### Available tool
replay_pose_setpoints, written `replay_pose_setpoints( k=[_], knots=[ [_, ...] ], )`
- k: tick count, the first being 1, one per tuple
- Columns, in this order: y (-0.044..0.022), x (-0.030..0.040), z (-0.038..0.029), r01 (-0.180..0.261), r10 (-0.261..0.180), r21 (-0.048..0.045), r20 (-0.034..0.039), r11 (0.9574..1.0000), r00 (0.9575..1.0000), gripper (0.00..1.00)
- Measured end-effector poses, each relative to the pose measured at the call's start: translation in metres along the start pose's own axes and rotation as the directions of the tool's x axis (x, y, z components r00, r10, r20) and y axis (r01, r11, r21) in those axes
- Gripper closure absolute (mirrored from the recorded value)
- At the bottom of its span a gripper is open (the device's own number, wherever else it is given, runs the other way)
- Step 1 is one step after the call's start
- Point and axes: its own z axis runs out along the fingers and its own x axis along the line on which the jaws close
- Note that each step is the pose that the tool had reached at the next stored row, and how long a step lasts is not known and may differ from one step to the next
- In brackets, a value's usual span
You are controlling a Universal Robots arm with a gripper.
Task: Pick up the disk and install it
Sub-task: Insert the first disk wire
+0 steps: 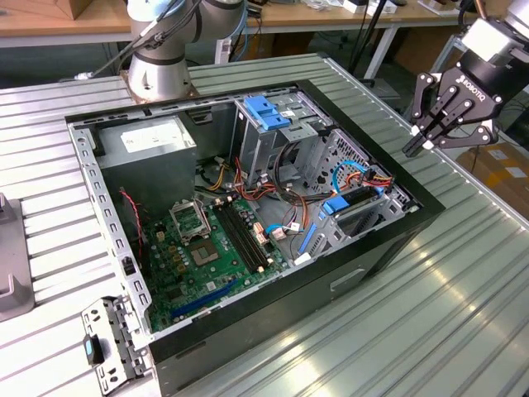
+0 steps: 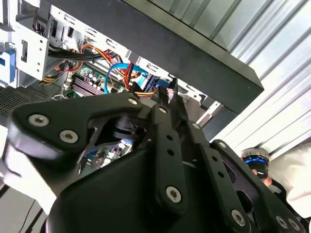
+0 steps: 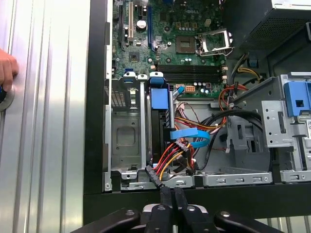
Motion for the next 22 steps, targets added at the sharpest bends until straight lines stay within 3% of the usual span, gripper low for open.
replay_pose_setpoints(
  k=[1,3,8,10,13,18,22],
  knots=[
    [0.0,0.0,0.0,0.0,0.0,0.0,0.0,1.0,1.0,0.71],
    [0.0,0.0008,0.0,0.0,0.0,0.0,0.0001,1.0,1.0,0.58],
    [0.0012,0.0186,0.003,0.0,0.0,0.0001,0.0,1.0,1.0,0.58],
    [0.0087,0.0231,0.0083,0.0,0.0,0.0,0.0002,1.0,1.0,0.58],
    [0.0181,0.0249,0.0163,0.0,0.0,0.0,0.0006,1.0,1.0,0.58],
    [0.0184,0.0249,0.0167,0.0,0.0,0.0024,-0.0002,1.0,1.0,0.58],
    [0.0185,0.025,0.0169,0.006,-0.006,0.0534,0.0013,0.9986,1.0,0.58]
  ],
)
